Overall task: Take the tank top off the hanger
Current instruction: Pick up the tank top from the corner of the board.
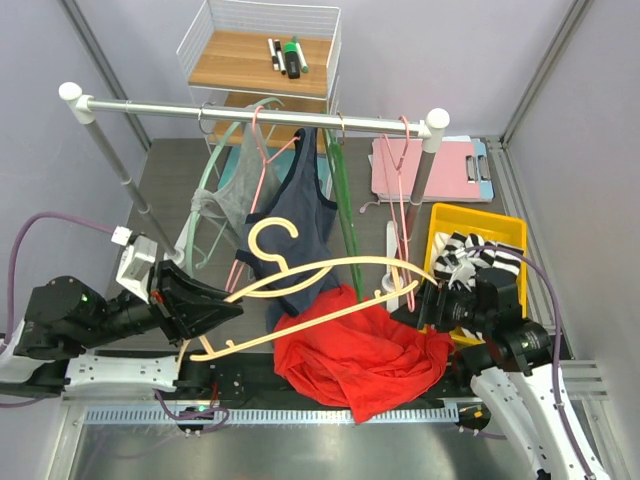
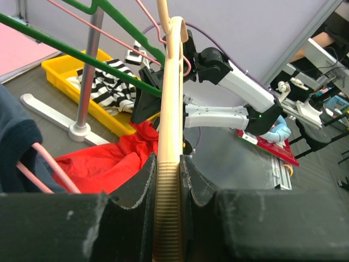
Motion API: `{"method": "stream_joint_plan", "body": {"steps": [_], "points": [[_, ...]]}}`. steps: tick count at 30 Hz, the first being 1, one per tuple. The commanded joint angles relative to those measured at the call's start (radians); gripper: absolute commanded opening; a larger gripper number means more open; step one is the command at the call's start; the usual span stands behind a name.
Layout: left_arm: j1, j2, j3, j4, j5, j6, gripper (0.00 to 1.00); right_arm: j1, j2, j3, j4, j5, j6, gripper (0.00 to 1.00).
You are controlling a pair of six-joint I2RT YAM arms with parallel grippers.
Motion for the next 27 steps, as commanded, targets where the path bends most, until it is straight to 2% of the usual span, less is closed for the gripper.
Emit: {"method": "stream_joint_plan", "body": {"steps": [1, 5, 9, 10, 12, 13, 17, 18, 21, 25, 27], "points": [[0.003, 0.041, 0.007, 0.077, 0.019, 0.002, 0.00, 0.006, 0.023, -0.039, 0.132, -0.052, 0.008, 0.92], [0.003, 0.055, 0.009, 0.082, 0.026, 0.002, 0.00, 0.070, 0.061, -0.068, 0.169, -0.018, 0.035, 0.91], [0.003, 0.055, 0.004, 0.086, 0.017, 0.003, 0.00, 0.240, 0.106, -0.093, 0.273, 0.107, 0.126, 0.91], [0.003, 0.053, 0.001, 0.086, 0.015, 0.003, 0.00, 0.338, 0.124, -0.098, 0.323, 0.147, 0.148, 0.91], [0.003, 0.052, 0.000, 0.086, 0.008, 0.003, 0.00, 0.461, 0.170, -0.079, 0.351, 0.322, 0.188, 0.92], [0.003, 0.049, 0.003, 0.082, 0.008, 0.000, 0.00, 0.581, 0.182, -0.070, 0.362, 0.385, 0.198, 0.92], [0.003, 0.030, 0.010, 0.068, 0.006, -0.012, 0.00, 0.798, 0.282, -0.048, 0.407, 0.636, 0.244, 0.96], [0.003, 0.027, 0.012, 0.060, 0.009, -0.014, 0.00, 0.831, 0.319, -0.056, 0.411, 0.725, 0.251, 0.97], [0.003, 0.003, 0.012, 0.053, 0.009, -0.024, 0.00, 0.918, 0.369, -0.084, 0.468, 0.793, 0.285, 0.97], [0.003, -0.028, 0.000, 0.051, 0.003, -0.037, 0.00, 1.061, 0.518, -0.072, 0.534, 0.949, 0.308, 1.00], [0.004, -0.039, -0.002, 0.046, -0.001, -0.040, 0.00, 1.127, 0.587, -0.049, 0.551, 0.977, 0.304, 1.00]]}}
